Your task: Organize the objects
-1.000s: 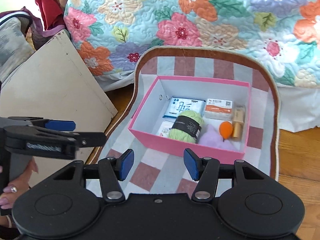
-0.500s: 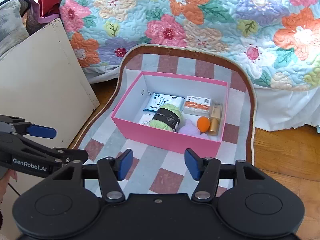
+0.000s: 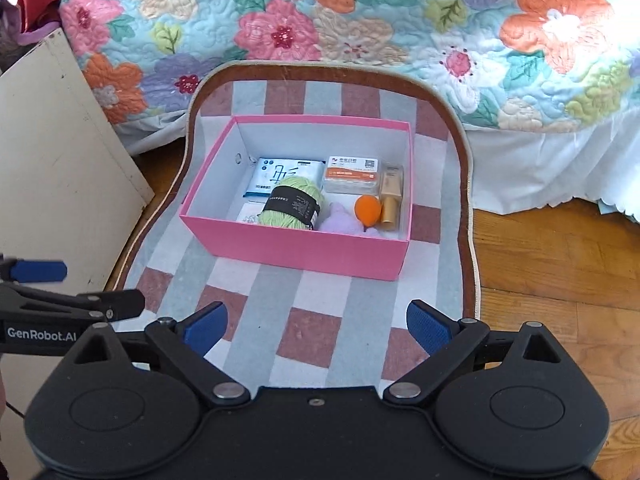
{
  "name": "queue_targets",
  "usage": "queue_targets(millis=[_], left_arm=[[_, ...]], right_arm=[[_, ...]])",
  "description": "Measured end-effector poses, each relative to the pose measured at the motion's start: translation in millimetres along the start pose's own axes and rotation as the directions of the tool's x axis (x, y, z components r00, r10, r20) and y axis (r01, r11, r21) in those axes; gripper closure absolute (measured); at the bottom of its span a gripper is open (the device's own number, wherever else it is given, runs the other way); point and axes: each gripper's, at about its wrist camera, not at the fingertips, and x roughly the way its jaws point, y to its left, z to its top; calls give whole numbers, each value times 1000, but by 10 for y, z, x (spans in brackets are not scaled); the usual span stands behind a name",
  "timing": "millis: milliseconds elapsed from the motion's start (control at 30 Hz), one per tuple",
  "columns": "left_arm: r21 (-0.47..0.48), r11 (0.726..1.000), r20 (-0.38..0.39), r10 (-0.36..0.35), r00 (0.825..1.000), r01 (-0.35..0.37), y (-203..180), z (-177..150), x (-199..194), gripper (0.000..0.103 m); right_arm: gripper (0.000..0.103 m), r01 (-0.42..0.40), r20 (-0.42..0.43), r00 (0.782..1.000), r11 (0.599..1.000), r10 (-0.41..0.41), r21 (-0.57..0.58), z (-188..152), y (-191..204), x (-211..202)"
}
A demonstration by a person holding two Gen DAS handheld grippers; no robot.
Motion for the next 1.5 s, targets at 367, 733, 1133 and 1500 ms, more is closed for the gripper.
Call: queue_targets(millis=[367, 733, 1133, 1500], left_arm=[[29, 999, -52, 17, 999, -16, -42, -15, 99, 0], [26, 1000, -88, 4, 996, -1, -19, -20, 174, 0], [34, 999, -104, 29, 994, -26, 2, 8, 176, 0], [12, 1000, -117, 23, 993, -22, 64, -1, 200, 0]], right_arm=[[5, 24, -37, 999, 999, -22, 47, -26, -58, 5], [5, 37, -76, 997, 996, -31, 83, -42, -37, 105], [5, 67, -85, 995, 994, -60, 88, -46, -61, 114], [5, 75, -90, 994, 993, -66, 95, -49, -80, 133]])
